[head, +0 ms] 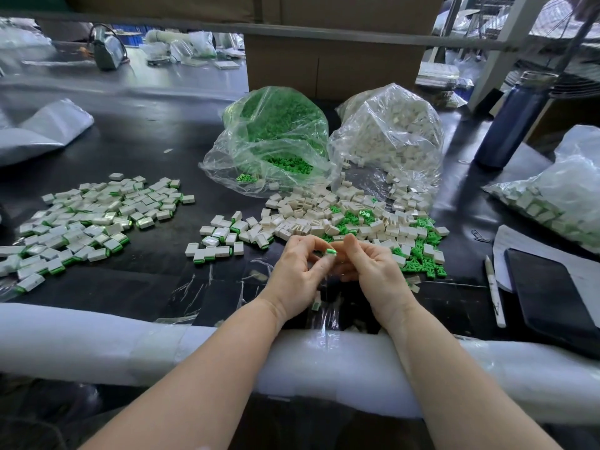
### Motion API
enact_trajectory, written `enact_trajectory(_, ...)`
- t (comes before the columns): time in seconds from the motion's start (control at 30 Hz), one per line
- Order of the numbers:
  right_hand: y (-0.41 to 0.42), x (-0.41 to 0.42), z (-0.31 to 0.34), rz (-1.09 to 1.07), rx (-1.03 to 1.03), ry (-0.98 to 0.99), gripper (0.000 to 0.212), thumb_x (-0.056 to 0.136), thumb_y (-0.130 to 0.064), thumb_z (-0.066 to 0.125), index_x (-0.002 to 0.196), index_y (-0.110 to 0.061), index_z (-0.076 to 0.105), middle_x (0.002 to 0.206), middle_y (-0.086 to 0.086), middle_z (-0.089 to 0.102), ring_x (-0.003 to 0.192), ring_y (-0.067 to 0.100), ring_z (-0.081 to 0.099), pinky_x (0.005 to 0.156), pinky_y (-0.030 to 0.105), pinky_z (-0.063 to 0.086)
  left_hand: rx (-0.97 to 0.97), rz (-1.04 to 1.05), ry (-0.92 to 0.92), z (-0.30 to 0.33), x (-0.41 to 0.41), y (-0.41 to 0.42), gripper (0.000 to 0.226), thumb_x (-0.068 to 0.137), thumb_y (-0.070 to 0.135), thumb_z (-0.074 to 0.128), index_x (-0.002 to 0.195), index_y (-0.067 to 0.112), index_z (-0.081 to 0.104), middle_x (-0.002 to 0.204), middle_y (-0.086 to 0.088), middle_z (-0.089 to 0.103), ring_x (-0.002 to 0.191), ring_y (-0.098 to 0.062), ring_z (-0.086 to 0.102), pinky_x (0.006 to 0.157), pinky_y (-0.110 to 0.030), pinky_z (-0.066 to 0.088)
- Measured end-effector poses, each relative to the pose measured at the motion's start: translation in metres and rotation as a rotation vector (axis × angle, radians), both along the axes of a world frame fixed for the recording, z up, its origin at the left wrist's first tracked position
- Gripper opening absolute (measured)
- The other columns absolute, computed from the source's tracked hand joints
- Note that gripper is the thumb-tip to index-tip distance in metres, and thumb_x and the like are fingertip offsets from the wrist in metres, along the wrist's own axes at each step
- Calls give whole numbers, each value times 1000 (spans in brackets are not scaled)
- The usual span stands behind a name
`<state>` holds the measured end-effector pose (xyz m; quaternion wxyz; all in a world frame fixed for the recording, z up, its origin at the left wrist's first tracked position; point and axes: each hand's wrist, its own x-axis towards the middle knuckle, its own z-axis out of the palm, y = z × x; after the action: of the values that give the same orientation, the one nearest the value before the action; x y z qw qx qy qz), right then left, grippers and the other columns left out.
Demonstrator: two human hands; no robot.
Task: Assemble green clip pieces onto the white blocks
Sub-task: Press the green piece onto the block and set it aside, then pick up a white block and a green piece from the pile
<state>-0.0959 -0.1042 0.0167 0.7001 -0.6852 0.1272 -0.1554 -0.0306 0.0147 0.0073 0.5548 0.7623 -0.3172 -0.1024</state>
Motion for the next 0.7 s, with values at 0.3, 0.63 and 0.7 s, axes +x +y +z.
enact_trajectory(0.3,-2,-2,-1,-131,-312,18,10,83,-5,67,79,-14,69,78,4,68,71,10,61,69,27,54,8,58,56,-1,2,0,9,88,10,62,93,17,64,86,0,66,83,-14,61,83,-24,50)
enact_trajectory(0.63,-1,-1,-2,-154,-530,55,8,82,-12,70,77,-16,65,76,-2,63,70,9,56,67,18,46,52,91,5,-2,0,0,16,84,12,67,94,21,58,81,4,61,79,-13,59,82,-27,51)
enact_trajectory(0.7,-1,0,-3,-137,-523,71,7,83,-12,68,79,-16,64,78,1,64,75,15,59,74,28,49,53,109,-3,-1,0,1,19,82,12,69,94,20,56,79,6,61,78,-11,59,81,-24,50)
